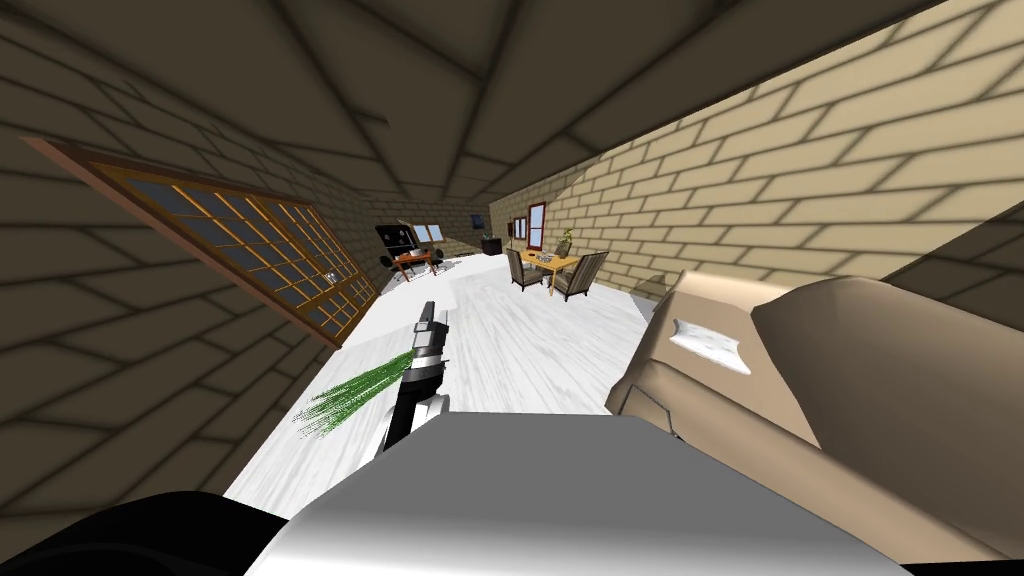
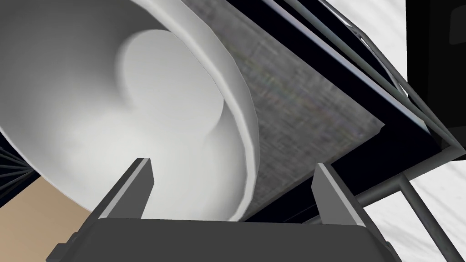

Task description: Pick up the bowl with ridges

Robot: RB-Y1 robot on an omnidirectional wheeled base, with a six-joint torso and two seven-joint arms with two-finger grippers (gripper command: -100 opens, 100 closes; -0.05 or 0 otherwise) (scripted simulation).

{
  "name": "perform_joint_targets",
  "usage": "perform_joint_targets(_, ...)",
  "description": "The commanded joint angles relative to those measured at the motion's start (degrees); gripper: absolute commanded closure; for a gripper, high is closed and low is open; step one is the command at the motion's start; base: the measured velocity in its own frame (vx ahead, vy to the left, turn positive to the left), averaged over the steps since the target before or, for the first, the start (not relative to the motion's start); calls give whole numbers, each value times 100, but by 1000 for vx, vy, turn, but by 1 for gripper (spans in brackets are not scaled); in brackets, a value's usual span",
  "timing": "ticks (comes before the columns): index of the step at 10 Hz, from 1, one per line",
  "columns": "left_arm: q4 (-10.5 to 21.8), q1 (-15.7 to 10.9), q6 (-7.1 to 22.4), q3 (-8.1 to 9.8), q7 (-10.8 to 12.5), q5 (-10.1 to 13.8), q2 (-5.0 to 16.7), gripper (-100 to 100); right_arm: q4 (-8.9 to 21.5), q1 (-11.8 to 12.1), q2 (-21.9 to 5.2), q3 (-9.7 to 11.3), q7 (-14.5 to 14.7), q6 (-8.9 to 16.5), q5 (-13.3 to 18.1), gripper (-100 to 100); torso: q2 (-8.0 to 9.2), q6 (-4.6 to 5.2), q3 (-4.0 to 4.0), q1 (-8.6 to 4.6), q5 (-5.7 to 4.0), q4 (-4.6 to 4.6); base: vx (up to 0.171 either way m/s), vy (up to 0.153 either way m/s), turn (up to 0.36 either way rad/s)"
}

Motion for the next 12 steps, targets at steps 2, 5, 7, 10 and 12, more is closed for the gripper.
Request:
perform_joint_targets(2, 0, 0, 0, 0, 0, 0, 0, 0, 125, -53, 26, -91, 151, -59, -27, -100, -16, -1, -9, 3, 1, -3, 1, 0, -14)
perform_joint_targets(5, 0, 0, 0, 0, 0, 0, 0, 0, 133, -59, 34, -98, 173, -76, -30, 100, -21, -2, -13, 2, 5, -7, 0, 0, 0)
perform_joint_targets(7, 0, 0, 0, 0, 0, 0, 0, 0, 134, -58, 32, -100, 169, -75, -33, 100, -23, -4, -15, 3, 4, -7, 0, 0, 0)
perform_joint_targets(10, 0, 2, 0, 1, 0, 0, 0, 0, -85, 103, -88, -65, 83, -189, 65, 100, -45, 2, -28, 13, 10, -15, 65, 14, -122)
perform_joint_targets(12, 0, 1, 0, 0, 0, 0, 0, 0, -203, 271, -204, -227, 349, -301, 161, 100, -53, -10, -32, 22, 16, -14, 80, 25, -117)
